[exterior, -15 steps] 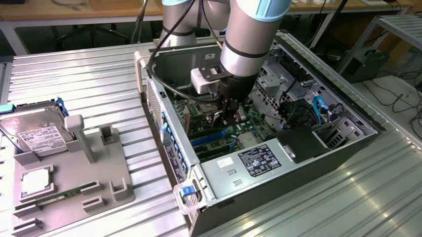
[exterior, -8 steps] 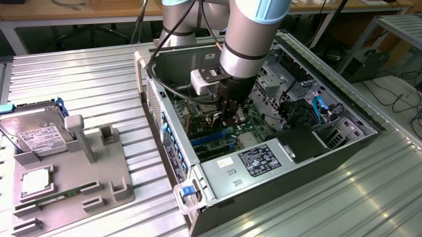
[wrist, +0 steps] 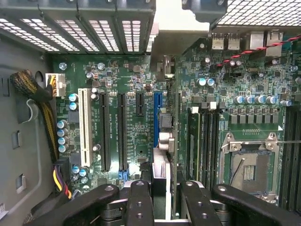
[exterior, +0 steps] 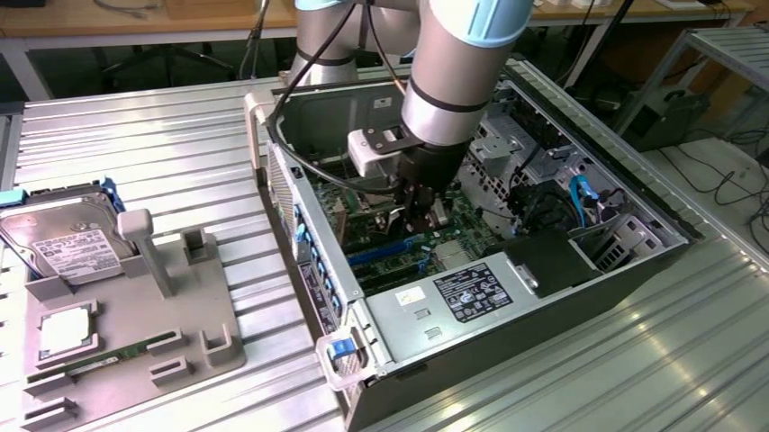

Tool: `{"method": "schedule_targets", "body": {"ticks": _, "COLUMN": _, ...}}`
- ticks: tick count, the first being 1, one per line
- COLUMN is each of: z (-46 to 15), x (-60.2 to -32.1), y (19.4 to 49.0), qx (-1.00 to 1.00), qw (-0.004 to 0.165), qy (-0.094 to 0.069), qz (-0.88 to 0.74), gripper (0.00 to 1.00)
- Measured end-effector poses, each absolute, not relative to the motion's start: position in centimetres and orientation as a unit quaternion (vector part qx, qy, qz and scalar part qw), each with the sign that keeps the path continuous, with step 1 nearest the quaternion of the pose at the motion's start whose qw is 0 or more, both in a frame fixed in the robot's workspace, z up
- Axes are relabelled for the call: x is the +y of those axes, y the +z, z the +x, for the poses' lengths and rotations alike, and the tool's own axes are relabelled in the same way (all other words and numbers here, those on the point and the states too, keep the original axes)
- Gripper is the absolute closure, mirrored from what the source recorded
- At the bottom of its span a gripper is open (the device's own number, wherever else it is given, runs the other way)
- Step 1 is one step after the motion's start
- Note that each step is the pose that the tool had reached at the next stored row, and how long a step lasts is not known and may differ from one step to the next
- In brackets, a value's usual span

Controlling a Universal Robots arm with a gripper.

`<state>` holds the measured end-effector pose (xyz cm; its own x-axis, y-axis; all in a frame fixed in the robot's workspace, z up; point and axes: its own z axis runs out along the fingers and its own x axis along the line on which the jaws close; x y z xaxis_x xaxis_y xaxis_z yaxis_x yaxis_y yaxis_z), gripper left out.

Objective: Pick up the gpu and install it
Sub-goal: 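Insert the gpu into the slot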

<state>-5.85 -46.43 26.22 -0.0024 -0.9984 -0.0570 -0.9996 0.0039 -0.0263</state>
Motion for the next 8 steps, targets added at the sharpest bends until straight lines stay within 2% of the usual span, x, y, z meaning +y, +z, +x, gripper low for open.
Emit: {"method": "schedule_targets", "body": {"ticks": 8, "z": -6.57, "x": -46.47, "y": 25.90, "qx": 0.708, "qw": 0.029, "qy": 0.011, "qz": -0.706, "gripper": 0.72}}
